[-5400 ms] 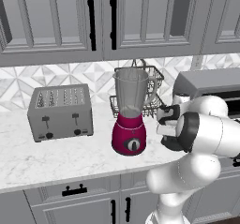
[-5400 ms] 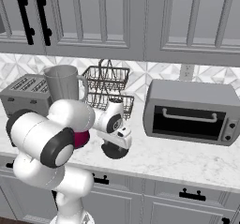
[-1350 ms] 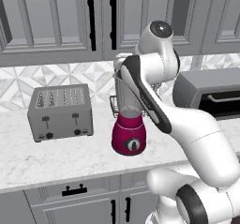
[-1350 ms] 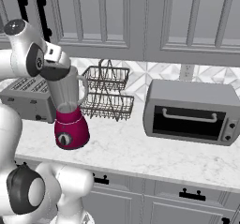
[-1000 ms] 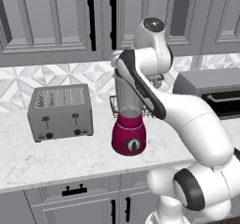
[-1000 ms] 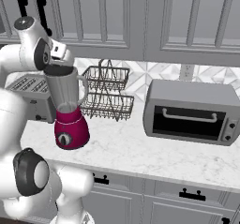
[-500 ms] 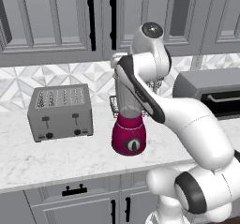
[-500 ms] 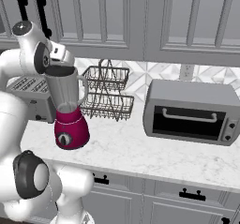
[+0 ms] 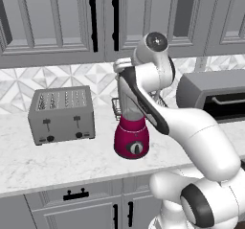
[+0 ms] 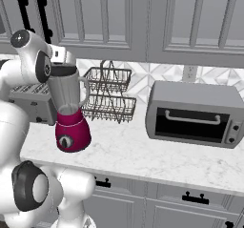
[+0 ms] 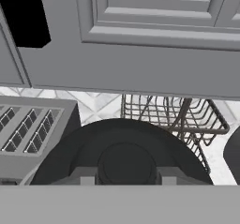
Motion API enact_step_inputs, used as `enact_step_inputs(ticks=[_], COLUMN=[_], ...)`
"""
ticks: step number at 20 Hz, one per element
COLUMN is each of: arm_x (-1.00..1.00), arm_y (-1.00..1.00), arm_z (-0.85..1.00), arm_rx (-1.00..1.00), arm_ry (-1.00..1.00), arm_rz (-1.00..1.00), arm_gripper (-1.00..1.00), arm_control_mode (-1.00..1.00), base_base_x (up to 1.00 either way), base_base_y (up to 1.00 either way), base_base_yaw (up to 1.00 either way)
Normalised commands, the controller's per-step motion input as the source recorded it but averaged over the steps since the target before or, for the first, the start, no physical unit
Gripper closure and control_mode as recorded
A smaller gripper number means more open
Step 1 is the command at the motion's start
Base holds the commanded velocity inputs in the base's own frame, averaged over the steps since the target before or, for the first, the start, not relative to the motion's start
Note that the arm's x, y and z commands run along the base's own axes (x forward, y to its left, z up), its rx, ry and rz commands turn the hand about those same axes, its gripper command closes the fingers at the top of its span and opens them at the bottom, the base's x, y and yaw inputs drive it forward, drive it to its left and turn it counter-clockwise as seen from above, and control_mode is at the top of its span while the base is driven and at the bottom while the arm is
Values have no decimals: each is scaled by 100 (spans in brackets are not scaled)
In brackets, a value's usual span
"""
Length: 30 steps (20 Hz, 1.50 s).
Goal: Close the lid blender by securely placing the lid on top.
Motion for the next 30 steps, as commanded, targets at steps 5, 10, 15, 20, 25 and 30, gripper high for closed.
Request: enact_step_inputs(ticks=[5,10,15,20,25,30], arm_x=[12,1,2,0,-27,-89], arm_y=[0,0,0,0,2,25], arm_z=[-35,-70,-60,-3,0,0], arm_rx=[-2,0,0,0,-1,-4], arm_ry=[0,0,1,7,0,-3], arm_rz=[6,4,1,0,0,0], arm_gripper=[100,100,-100,-100,-100,-100], arm_control_mode=[-100,-100,-100,-100,-100,-100], base_base_x=[0,0,0,0,0,0], base_base_y=[0,0,0,0,0,0], base_base_yaw=[0,0,0,0,0,0])
